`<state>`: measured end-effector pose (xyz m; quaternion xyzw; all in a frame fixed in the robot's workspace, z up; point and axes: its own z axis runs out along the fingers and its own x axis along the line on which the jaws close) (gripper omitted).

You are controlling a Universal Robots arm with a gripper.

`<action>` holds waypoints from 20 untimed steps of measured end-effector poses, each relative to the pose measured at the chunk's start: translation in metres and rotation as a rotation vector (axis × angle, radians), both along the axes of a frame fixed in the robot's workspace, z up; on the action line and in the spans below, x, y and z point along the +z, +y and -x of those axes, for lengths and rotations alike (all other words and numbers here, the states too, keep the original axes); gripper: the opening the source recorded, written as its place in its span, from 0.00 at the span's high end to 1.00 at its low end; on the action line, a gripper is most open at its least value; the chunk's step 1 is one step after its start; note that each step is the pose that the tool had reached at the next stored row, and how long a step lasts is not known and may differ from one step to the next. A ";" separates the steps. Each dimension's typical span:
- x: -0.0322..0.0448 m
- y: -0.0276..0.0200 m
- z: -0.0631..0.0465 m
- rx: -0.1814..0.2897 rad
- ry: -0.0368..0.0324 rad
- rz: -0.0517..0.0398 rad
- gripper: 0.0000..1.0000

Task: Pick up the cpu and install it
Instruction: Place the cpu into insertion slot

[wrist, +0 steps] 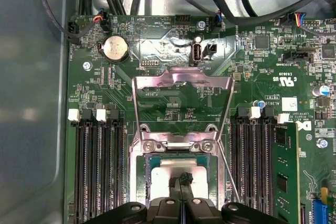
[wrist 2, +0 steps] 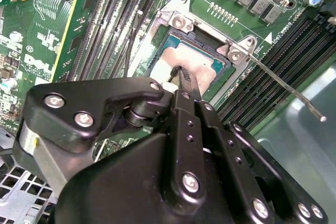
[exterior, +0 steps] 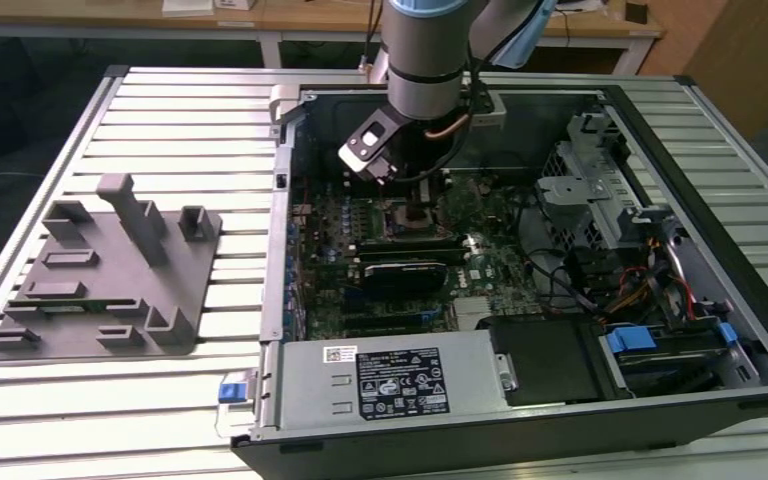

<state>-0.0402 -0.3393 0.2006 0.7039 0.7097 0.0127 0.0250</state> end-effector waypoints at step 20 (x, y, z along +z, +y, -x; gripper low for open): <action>-0.0038 0.0000 0.001 0.000 0.0000 -0.0001 0.89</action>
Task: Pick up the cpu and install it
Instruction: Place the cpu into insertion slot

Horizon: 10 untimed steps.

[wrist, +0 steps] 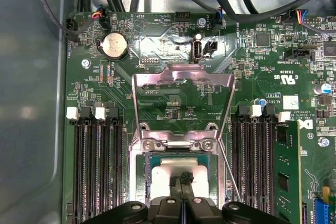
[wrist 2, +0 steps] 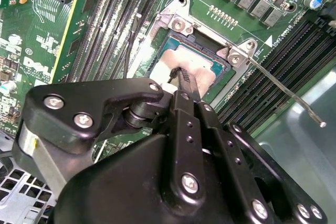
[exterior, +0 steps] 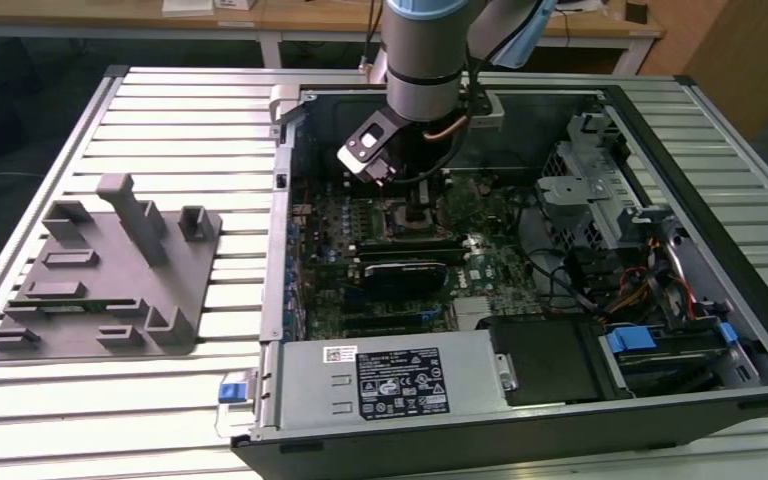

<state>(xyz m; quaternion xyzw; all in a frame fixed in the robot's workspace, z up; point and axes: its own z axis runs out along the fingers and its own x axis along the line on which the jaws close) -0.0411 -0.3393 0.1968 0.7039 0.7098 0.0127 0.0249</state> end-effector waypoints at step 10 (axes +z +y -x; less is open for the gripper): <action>-0.0003 -0.0001 0.000 -0.034 0.0003 -0.0030 0.89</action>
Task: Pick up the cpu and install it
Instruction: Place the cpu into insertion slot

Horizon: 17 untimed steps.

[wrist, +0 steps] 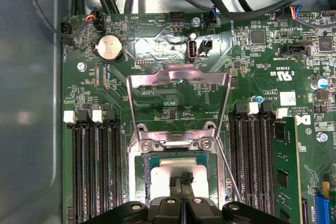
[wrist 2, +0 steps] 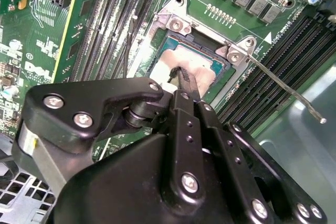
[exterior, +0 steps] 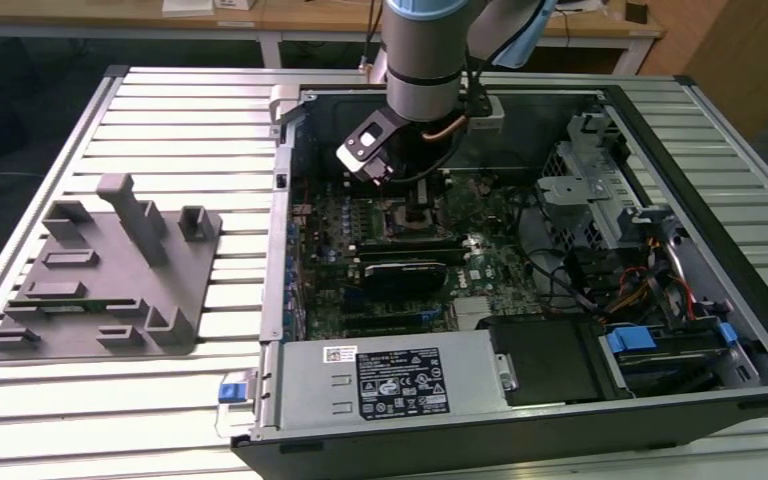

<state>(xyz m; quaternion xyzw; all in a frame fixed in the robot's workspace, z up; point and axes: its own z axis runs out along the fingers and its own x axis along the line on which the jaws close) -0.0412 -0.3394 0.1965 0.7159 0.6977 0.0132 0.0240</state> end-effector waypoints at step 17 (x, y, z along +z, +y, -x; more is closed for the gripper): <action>0.0065 -0.0003 0.000 0.000 -0.0004 -0.0040 0.89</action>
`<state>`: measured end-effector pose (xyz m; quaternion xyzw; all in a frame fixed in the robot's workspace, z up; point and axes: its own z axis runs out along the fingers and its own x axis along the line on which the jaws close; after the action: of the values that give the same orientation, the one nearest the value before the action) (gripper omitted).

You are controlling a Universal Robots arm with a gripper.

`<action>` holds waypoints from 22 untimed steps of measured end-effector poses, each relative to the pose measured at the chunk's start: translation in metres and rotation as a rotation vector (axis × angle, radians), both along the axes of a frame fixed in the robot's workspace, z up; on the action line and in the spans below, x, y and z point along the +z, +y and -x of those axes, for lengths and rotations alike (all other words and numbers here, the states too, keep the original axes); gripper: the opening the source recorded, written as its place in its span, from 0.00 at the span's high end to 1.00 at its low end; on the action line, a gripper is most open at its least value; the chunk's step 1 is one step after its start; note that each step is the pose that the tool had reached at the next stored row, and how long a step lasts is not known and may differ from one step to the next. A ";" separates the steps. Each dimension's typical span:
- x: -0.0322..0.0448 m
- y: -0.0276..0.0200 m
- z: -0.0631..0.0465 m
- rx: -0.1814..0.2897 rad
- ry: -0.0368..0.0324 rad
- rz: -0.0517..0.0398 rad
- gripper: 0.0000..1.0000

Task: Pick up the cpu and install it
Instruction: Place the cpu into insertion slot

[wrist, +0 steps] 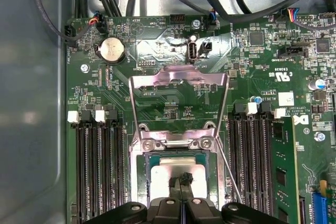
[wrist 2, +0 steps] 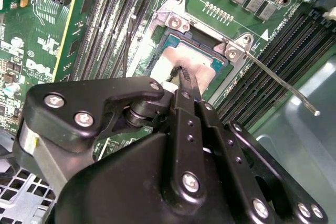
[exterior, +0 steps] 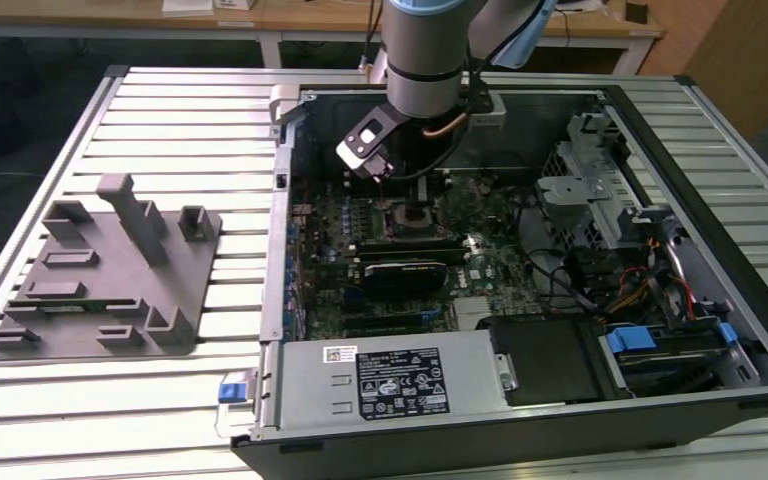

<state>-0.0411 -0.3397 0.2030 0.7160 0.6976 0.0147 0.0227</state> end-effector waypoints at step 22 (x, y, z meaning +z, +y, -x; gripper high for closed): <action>-0.0049 -0.0044 0.000 0.000 0.0000 -0.0207 0.89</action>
<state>-0.0415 -0.3441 0.1980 0.7163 0.6973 0.0219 0.0153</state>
